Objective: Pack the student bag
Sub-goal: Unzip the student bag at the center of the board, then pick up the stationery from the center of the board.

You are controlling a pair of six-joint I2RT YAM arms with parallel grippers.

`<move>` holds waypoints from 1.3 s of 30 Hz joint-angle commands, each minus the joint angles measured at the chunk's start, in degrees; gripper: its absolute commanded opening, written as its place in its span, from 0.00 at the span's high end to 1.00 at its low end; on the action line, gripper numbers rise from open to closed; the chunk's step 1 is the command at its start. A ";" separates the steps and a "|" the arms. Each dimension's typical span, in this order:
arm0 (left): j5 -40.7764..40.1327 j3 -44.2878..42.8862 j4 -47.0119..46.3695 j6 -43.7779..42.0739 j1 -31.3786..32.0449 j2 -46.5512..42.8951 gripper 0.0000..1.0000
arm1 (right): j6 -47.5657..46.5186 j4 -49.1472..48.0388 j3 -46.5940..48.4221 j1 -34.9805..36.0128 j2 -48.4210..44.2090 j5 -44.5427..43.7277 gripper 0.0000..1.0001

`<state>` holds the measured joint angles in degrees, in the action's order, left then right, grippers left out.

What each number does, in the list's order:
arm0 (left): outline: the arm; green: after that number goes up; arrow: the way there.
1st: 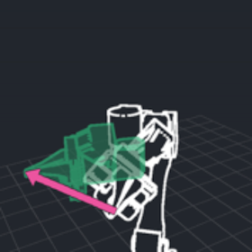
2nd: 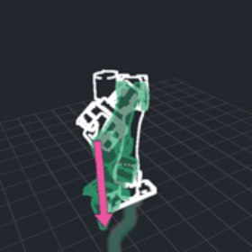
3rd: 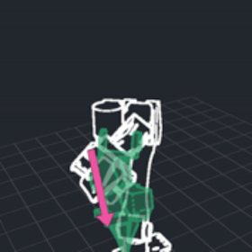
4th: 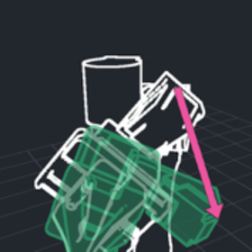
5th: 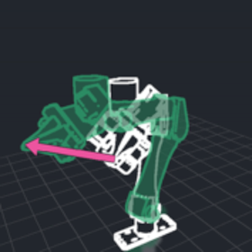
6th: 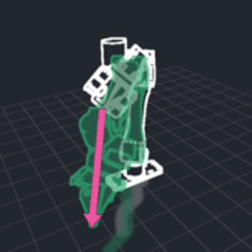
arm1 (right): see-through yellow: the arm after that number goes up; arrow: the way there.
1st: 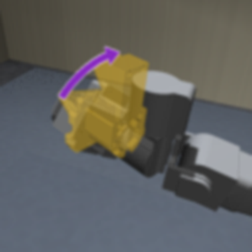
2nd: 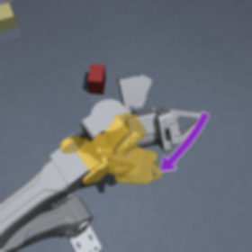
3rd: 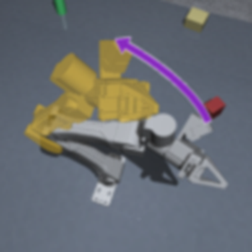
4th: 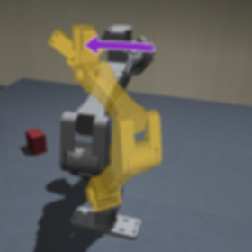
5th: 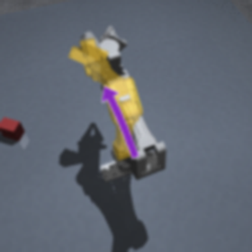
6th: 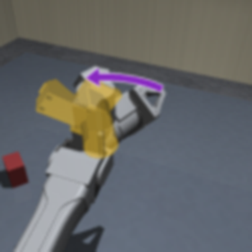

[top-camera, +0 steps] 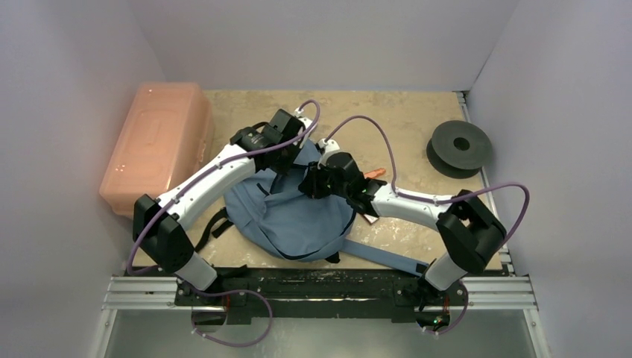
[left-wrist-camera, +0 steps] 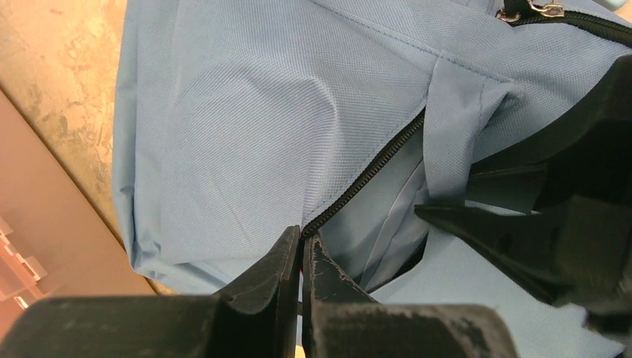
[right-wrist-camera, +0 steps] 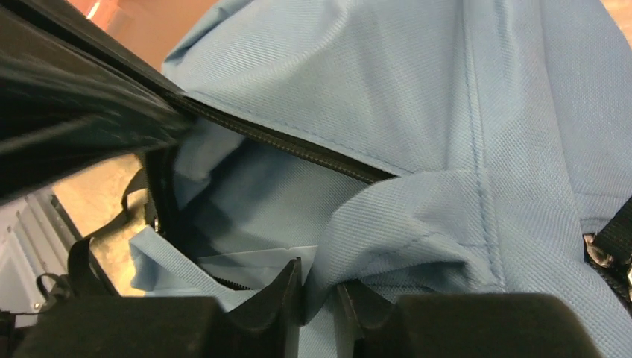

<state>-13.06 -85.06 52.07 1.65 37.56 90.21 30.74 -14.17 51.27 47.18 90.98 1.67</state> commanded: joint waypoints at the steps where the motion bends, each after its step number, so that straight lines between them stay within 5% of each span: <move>1: -0.06 1.81 -3.98 -0.09 -0.97 -3.49 1.00 | -6.75 9.61 6.79 -0.51 -5.61 3.85 0.68; 7: 1.37 2.15 -3.92 0.53 -1.08 -3.50 1.00 | -6.82 13.62 3.89 -5.39 -18.38 4.61 0.47; 13: 1.33 2.87 -4.12 0.52 -1.12 -3.88 1.00 | -3.17 14.45 -4.76 -16.49 -28.09 -9.68 0.11; 16: 1.71 3.02 -4.16 0.70 -1.17 -4.06 1.00 | -3.90 19.24 -4.30 -19.96 -25.71 -14.31 0.02; 25: 2.00 3.82 -4.80 0.96 -1.15 -4.94 1.00 | -14.69 27.81 0.96 -20.97 -5.47 -13.21 0.01; 39: -1.07 5.88 -7.11 0.58 -1.16 -6.66 1.00 | -19.52 21.64 6.81 -16.85 6.10 -13.47 0.02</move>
<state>-10.92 -80.34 47.44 2.33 37.15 87.31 12.64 11.49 53.84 29.45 95.33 -10.98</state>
